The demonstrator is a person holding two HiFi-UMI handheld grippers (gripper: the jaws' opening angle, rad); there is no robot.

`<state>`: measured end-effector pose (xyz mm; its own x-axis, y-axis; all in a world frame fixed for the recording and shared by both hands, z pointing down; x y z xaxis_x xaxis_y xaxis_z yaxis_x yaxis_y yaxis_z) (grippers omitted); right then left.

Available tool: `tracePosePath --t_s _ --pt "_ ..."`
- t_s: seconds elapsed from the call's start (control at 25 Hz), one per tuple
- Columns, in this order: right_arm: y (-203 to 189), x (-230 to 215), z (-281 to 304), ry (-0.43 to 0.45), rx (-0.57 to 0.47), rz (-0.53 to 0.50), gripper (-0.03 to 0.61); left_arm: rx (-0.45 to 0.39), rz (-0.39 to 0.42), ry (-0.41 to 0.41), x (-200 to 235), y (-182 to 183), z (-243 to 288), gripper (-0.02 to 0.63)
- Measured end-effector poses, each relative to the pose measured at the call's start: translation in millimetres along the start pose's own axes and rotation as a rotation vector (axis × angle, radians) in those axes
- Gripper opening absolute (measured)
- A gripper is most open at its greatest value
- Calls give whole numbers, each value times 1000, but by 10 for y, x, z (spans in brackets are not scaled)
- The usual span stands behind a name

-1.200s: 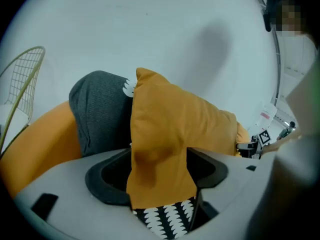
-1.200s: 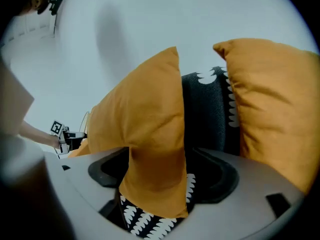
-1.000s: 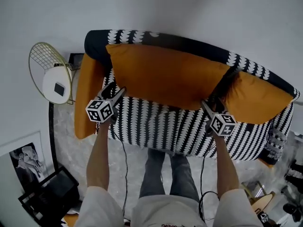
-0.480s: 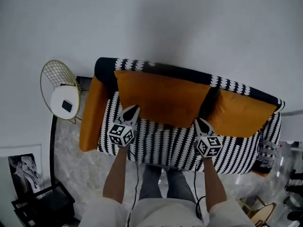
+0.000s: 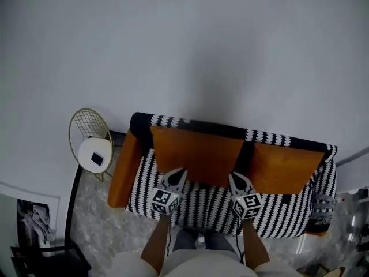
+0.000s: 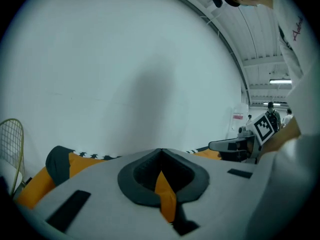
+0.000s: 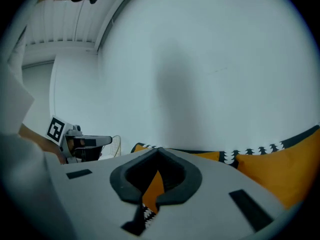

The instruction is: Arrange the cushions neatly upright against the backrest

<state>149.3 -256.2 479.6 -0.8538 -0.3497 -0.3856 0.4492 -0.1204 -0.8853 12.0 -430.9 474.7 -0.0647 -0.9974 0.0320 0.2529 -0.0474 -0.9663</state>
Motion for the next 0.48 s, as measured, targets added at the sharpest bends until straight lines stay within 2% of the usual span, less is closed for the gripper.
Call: tracePosePath --t_s 0.28,0.48 --pt "89 571 -626 70 10 -54 28 -48 21 31 -573 333 -646 29" --pt "0 927 -889 109 26 -95 28 -32 31 27 -892 259 -938 29"
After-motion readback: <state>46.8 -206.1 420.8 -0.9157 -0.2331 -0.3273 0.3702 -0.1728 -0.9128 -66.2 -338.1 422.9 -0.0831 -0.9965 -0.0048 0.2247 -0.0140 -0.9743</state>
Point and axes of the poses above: the fingertips, and each gripper's own axes: z forward along the fingers, x to its left, y out of its top, the point moved 4 cm from there along -z, backward along the fingers, and after that the axes turned 9 degrees about z, right-handed, at the moved point
